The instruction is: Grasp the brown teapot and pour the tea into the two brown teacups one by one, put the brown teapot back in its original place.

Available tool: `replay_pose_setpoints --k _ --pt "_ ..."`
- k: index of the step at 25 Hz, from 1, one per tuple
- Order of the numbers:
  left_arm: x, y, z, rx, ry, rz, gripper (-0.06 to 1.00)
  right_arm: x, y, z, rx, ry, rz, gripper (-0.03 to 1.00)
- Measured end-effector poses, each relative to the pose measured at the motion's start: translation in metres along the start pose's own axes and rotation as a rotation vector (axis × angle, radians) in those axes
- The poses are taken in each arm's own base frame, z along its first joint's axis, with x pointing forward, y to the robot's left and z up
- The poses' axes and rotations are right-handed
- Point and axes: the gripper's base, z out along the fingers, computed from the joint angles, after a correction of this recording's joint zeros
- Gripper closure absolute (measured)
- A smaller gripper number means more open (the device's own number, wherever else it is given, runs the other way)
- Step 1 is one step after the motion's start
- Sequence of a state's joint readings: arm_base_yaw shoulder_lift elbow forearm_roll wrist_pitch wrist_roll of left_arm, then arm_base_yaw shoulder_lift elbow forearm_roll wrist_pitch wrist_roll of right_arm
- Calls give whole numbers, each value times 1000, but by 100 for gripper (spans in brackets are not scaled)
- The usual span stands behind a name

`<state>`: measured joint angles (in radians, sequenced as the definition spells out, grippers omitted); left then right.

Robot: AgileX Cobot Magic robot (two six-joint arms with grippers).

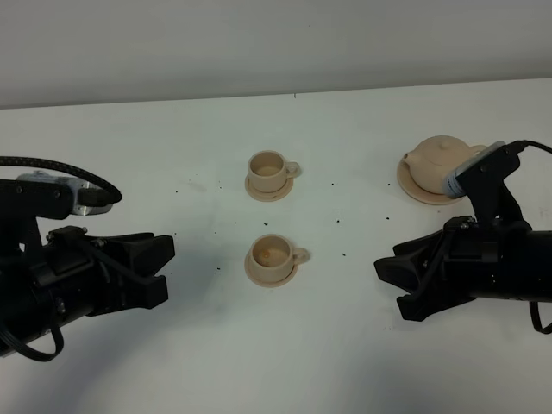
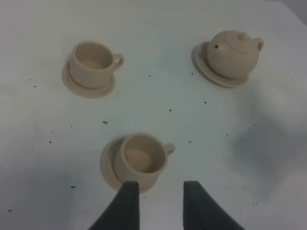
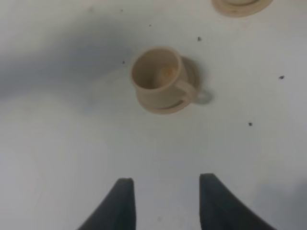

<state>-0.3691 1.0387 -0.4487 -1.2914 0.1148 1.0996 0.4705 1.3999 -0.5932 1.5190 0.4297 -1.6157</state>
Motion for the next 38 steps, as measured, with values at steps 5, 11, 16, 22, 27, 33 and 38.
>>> replay_pose_setpoints --k 5,11,16,22,27,33,38 --pt "-15 -2 -4 -16 51 58 70 -13 -4 -1 35 -24 -50 64" --pt "-28 20 -24 -237 297 23 70 -16 -11 -2 115 -28 -60 64" --pt "-16 36 -44 -480 537 -57 70 -16 -18 -3 188 -26 -61 64" --pt "3 34 -67 -527 723 -74 70 -16 -20 -4 221 -12 -104 64" --pt "29 21 -89 -406 677 -27 70 -27 -21 -5 229 -38 -117 64" --pt "48 9 -121 -337 473 -15 70 -46 -22 -8 237 -90 -136 64" --pt "57 1 -144 -304 308 13 70 -59 -22 -11 242 -126 -148 64"
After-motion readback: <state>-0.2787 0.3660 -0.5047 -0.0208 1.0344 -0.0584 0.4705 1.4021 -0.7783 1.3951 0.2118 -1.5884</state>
